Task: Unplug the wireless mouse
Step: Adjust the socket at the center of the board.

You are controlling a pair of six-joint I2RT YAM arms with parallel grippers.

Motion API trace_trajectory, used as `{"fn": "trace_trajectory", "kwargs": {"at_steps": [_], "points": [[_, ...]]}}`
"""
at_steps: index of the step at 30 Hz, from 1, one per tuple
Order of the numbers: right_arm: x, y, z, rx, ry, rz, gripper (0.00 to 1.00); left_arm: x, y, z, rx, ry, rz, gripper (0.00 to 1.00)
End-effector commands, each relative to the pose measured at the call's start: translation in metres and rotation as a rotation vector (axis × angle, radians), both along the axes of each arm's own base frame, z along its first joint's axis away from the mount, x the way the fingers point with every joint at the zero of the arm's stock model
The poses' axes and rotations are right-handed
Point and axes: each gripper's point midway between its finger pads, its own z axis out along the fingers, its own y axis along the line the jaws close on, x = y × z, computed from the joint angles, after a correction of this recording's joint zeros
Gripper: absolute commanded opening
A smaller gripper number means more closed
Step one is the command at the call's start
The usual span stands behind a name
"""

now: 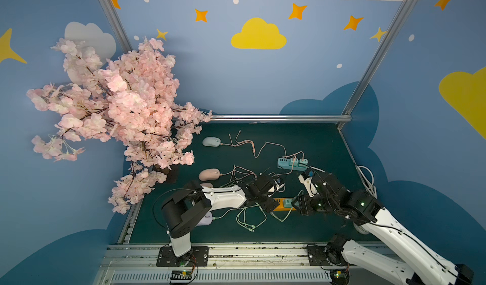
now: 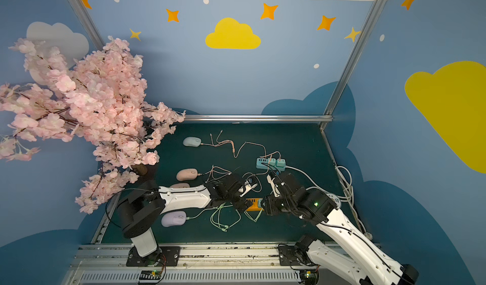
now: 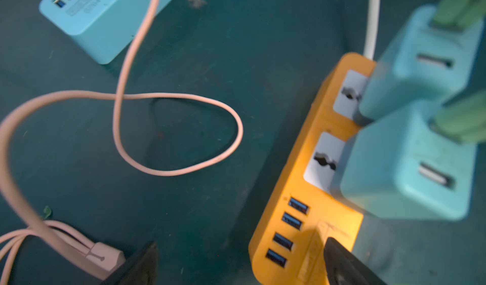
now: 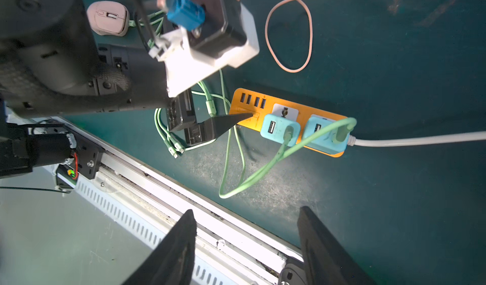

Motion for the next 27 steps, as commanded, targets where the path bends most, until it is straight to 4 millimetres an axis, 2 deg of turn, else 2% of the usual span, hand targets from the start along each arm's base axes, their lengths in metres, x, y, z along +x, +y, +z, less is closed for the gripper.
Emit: {"fn": "trace_trajectory", "kwargs": {"at_steps": [1, 5, 7, 9, 12, 17, 21, 24, 27], "points": [[-0.005, 0.007, 0.003, 0.054, 0.001, 0.044, 0.68, -0.02, 0.0, 0.008, -0.037, -0.067, -0.17, 0.97], [-0.01, 0.016, 0.007, 0.118, -0.001, 0.092, 0.74, -0.038, 0.001, 0.022, -0.215, -0.209, -0.28, 1.0], [-0.01, 0.016, 0.008, 0.133, -0.01, 0.094, 0.78, -0.032, 0.002, 0.026, -0.256, -0.251, -0.243, 1.0], [-0.011, 0.014, 0.008, 0.136, -0.018, 0.095, 0.79, -0.025, -0.001, 0.026, -0.251, -0.245, -0.207, 1.0], [-0.014, 0.01, 0.011, 0.141, -0.031, 0.096, 0.8, -0.031, -0.011, 0.026, -0.229, -0.219, -0.29, 1.0], [-0.02, 0.009, 0.025, 0.191, -0.075, 0.119, 0.8, -0.033, -0.023, 0.037, -0.227, -0.248, -0.379, 0.98], [-0.022, 0.007, 0.029, 0.21, -0.097, 0.117, 0.81, -0.025, -0.029, 0.029, -0.172, -0.237, -0.421, 0.9], [-0.024, 0.008, 0.03, 0.223, -0.101, 0.127, 0.79, -0.02, -0.031, 0.023, -0.176, -0.225, -0.443, 0.8], [-0.025, 0.009, 0.031, 0.23, -0.102, 0.13, 0.79, -0.023, -0.033, 0.019, -0.194, -0.186, -0.492, 0.75]]}}
